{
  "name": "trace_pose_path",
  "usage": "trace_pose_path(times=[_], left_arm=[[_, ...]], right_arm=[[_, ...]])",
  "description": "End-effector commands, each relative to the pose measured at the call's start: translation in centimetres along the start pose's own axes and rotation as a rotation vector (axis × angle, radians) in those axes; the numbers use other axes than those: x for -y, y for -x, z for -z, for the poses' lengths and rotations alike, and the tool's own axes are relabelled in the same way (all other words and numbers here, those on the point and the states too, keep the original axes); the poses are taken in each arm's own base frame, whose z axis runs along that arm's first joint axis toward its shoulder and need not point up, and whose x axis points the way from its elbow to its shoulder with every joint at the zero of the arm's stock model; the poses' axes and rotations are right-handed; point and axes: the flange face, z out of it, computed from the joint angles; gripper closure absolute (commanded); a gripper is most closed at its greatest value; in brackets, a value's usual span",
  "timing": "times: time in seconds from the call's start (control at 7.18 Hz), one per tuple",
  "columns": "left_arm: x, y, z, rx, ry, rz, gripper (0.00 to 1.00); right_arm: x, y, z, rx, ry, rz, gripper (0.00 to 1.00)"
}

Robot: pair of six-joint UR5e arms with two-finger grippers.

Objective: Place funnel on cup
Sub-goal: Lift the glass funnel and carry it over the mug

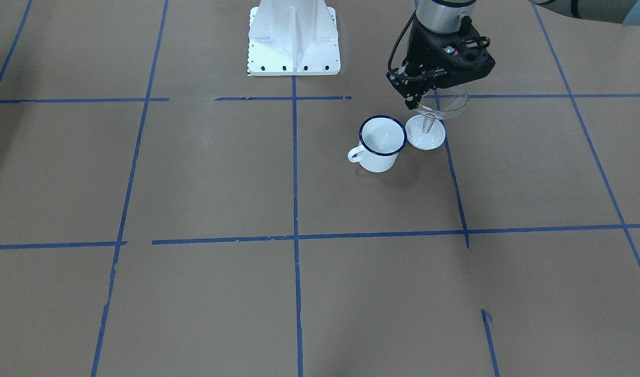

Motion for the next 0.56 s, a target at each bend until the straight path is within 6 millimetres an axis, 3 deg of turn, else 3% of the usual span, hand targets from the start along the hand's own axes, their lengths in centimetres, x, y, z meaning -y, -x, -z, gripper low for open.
trace_pose_path(times=[0.0, 0.28, 0.42], left_arm=[[0.4, -1.0, -1.1, -0.039, 0.002, -0.031, 1.0], [-1.0, -1.3, -0.7, -0.072, 0.082, -0.04, 1.0], [-2.3, -1.9, -1.9, -0.061, 0.106, -0.055, 1.0]], right_arm=[[0.0, 0.0, 0.0, 0.0, 0.0, 0.0, 0.0], [0.0, 0.0, 0.0, 0.0, 0.0, 0.0, 0.0], [0.0, 0.0, 0.0, 0.0, 0.0, 0.0, 0.0]])
